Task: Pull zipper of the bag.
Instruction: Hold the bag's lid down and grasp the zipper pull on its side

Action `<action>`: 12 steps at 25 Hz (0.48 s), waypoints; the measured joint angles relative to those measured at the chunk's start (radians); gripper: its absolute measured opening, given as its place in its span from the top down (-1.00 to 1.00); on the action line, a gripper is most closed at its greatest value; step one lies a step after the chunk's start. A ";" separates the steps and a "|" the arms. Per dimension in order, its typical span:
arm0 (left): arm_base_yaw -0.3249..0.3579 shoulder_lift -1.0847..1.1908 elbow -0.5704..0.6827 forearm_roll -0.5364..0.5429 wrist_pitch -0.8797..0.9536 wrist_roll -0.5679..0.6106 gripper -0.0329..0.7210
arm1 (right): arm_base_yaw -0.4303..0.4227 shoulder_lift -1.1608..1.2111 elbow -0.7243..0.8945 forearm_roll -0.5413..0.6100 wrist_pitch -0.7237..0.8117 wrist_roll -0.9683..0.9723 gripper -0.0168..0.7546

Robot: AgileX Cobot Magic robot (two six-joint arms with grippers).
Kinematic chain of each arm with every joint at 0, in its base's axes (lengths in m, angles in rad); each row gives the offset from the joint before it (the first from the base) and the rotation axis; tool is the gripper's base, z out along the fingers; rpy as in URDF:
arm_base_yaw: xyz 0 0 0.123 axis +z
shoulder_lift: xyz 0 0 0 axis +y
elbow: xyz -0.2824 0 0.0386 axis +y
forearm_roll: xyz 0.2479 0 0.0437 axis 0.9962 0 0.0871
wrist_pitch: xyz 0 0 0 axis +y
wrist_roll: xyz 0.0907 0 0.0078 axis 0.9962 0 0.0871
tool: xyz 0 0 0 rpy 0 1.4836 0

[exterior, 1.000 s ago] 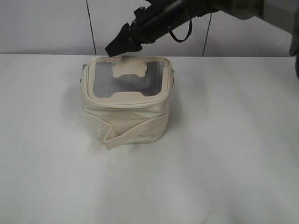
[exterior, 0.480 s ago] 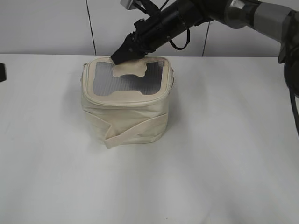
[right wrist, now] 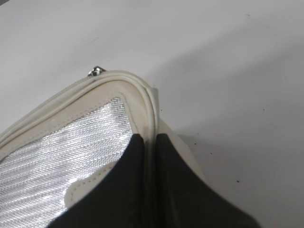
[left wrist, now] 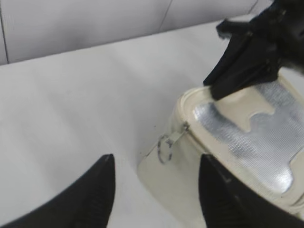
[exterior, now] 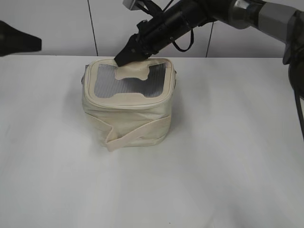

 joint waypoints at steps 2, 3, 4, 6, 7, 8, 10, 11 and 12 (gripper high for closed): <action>-0.037 0.058 -0.012 0.045 -0.060 0.043 -0.29 | 0.000 0.000 0.000 0.000 0.000 0.008 0.84; -0.062 0.073 -0.013 0.080 -0.100 0.055 -0.30 | 0.000 0.000 0.000 0.000 0.000 0.012 0.84; -0.085 0.082 -0.013 0.112 -0.153 0.062 -0.31 | 0.000 0.000 0.000 -0.001 0.000 0.016 0.84; -0.138 0.092 -0.013 0.167 -0.244 0.070 -0.31 | 0.000 0.000 0.000 -0.001 0.000 0.020 0.84; -0.168 0.093 -0.013 0.184 -0.287 0.072 -0.31 | 0.000 0.000 0.000 -0.001 0.000 0.021 0.84; -0.198 0.093 -0.013 0.193 -0.327 0.074 -0.31 | 0.000 0.000 0.000 -0.001 0.000 0.022 0.84; -0.246 0.095 -0.013 0.200 -0.382 0.075 -0.31 | 0.000 0.000 0.000 -0.001 0.000 0.023 0.84; -0.269 0.100 -0.013 0.200 -0.414 0.077 -0.31 | 0.000 0.000 0.000 -0.001 0.000 0.024 0.84; -0.288 0.107 -0.013 0.200 -0.439 0.077 -0.31 | 0.000 0.000 0.000 -0.001 0.000 0.025 0.84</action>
